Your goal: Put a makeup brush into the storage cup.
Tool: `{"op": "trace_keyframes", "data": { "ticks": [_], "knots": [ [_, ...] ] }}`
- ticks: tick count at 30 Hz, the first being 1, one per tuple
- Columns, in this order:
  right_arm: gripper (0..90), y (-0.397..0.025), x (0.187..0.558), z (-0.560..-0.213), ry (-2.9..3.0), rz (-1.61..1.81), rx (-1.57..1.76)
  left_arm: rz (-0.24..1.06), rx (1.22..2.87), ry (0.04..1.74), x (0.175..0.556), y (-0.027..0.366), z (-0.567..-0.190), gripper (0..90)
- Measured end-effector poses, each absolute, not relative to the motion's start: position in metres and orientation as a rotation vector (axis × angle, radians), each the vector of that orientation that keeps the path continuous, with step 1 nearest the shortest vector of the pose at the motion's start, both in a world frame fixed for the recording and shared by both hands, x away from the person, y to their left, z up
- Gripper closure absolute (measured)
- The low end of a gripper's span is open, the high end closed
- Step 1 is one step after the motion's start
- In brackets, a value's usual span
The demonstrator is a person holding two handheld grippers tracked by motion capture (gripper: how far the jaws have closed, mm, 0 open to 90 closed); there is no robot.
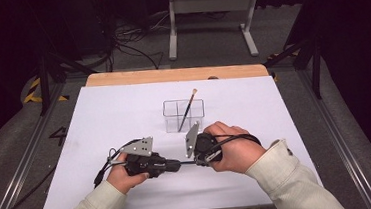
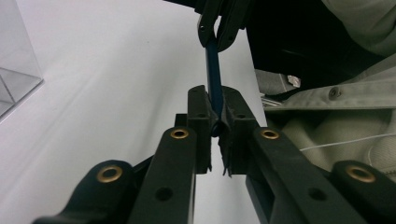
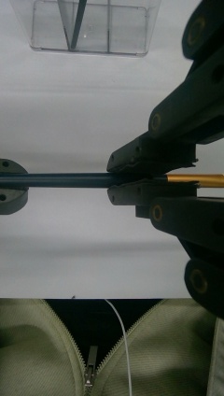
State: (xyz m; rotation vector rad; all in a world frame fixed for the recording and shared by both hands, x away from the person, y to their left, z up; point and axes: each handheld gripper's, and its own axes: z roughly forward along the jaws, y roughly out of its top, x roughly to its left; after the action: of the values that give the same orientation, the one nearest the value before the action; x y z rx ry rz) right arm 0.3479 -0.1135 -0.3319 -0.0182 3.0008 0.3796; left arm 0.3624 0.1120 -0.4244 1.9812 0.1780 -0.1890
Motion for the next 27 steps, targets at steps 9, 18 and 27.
{"op": "trace_keyframes", "data": {
  "ticks": [9,18,27],
  "knots": [
    [83.7,-0.1134,0.3476,-0.3316,3.001,0.362,-0.067,-0.186,2.008,0.166,0.3604,0.11,-0.4253,85.0],
    [83.7,-0.1134,0.3474,-0.3322,3.002,0.364,-0.078,-0.184,2.037,0.157,0.3598,0.1082,-0.4268,85.2],
    [83.6,-0.1146,0.3492,-0.3312,3.008,0.367,-0.082,-0.159,2.078,0.146,0.3592,0.1058,-0.4289,85.3]
  ]
}}
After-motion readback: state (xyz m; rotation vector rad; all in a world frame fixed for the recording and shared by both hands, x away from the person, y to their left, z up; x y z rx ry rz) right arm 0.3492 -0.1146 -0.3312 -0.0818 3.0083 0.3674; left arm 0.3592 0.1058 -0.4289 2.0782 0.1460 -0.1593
